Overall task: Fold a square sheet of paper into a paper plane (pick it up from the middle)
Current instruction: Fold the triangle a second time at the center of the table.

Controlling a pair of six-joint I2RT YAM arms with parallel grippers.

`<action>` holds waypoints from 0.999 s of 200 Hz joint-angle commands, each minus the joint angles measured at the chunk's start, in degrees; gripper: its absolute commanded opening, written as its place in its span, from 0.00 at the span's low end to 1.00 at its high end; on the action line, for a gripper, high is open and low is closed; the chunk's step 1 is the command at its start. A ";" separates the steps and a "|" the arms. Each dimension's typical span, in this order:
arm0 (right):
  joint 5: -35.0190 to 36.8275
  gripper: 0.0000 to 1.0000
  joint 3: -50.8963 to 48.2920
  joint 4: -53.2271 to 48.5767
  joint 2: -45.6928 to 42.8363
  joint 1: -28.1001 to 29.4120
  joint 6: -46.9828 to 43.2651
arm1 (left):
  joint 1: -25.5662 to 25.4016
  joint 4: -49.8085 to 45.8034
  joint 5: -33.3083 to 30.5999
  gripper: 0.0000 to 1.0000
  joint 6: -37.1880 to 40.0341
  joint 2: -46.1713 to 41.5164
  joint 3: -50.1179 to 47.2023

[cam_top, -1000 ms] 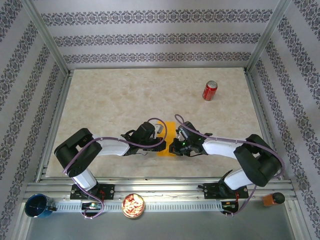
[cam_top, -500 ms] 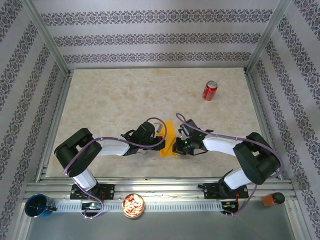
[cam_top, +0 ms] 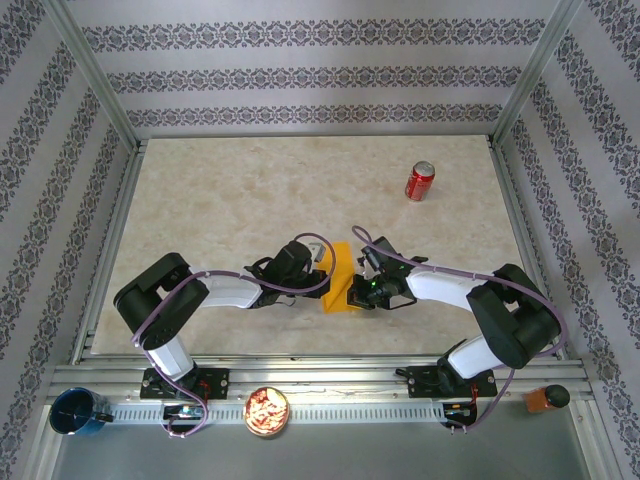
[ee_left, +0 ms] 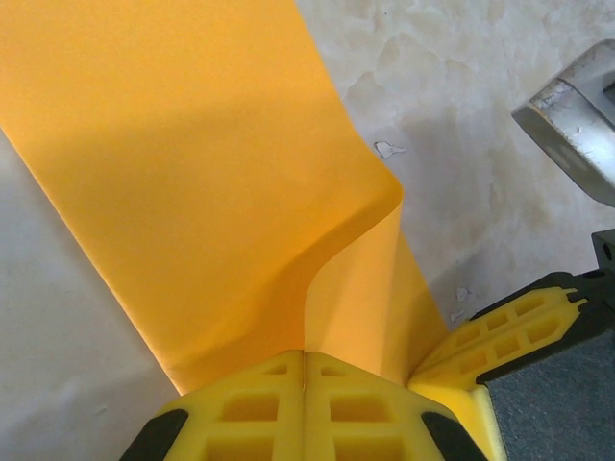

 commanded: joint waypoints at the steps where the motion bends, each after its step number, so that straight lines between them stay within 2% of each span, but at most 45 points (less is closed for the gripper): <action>1: 0.23 0.00 0.92 -2.76 0.77 -0.34 -1.26 | 0.92 -1.87 -1.33 0.02 2.22 0.72 1.04; 200: -0.47 0.00 0.39 -2.24 0.92 -0.78 -1.29 | 1.79 -0.58 -1.63 0.04 4.23 2.73 1.77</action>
